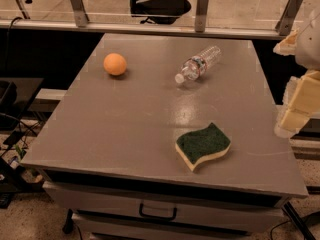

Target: Move sponge near orange

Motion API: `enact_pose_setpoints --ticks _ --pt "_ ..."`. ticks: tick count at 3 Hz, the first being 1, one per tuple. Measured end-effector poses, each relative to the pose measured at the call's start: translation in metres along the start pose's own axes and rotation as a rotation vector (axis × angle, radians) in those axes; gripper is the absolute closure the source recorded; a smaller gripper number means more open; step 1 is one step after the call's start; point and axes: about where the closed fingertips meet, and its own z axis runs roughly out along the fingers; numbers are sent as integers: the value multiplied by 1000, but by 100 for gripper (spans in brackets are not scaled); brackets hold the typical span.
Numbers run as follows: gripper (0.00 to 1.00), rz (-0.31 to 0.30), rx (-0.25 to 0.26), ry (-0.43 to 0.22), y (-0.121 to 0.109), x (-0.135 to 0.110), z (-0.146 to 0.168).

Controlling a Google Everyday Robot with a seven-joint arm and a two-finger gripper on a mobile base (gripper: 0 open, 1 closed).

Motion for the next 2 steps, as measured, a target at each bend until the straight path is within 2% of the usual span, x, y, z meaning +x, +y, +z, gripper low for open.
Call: enact_pose_setpoints --ticks 1,2 --pt "0 0 0 0 0 0 0" --pt "0 -88 -15 0 16 -16 18"
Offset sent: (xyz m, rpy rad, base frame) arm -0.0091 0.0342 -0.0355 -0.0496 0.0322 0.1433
